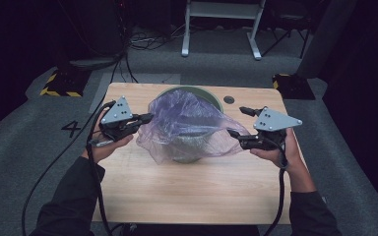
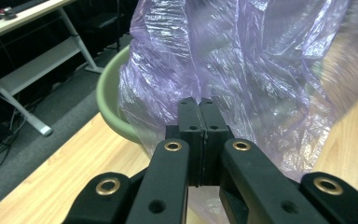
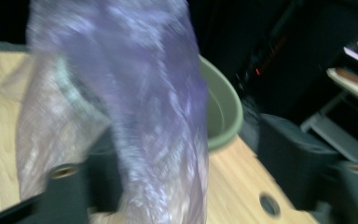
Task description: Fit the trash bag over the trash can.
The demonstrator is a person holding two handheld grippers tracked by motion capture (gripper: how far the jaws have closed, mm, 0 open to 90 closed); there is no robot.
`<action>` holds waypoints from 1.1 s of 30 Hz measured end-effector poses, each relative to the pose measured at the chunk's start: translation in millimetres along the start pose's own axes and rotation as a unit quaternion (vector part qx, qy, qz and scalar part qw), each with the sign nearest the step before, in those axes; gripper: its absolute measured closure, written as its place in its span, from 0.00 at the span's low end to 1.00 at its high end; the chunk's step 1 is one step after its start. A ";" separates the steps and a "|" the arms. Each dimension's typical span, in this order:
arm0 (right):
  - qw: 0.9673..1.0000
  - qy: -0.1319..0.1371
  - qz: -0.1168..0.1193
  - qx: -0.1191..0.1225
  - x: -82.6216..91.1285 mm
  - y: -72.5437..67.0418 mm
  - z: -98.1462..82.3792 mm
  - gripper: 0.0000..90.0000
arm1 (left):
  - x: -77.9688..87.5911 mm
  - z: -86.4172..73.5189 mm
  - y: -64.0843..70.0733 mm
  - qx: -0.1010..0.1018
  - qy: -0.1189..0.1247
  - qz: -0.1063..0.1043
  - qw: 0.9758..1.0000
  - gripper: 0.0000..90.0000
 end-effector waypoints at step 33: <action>0.980 -0.093 -0.040 -0.171 -100.2 71.2 -35.1 0.97 | -61.1 -17.1 -92.2 0.091 -0.020 0.055 0.994 1.00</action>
Point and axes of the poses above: each handheld gripper's, and its own axes: x roughly backward along the jaws, z roughly out of its top, y roughly to its right, the point moved 8 cm from there along -x, roughly forward along the jaws
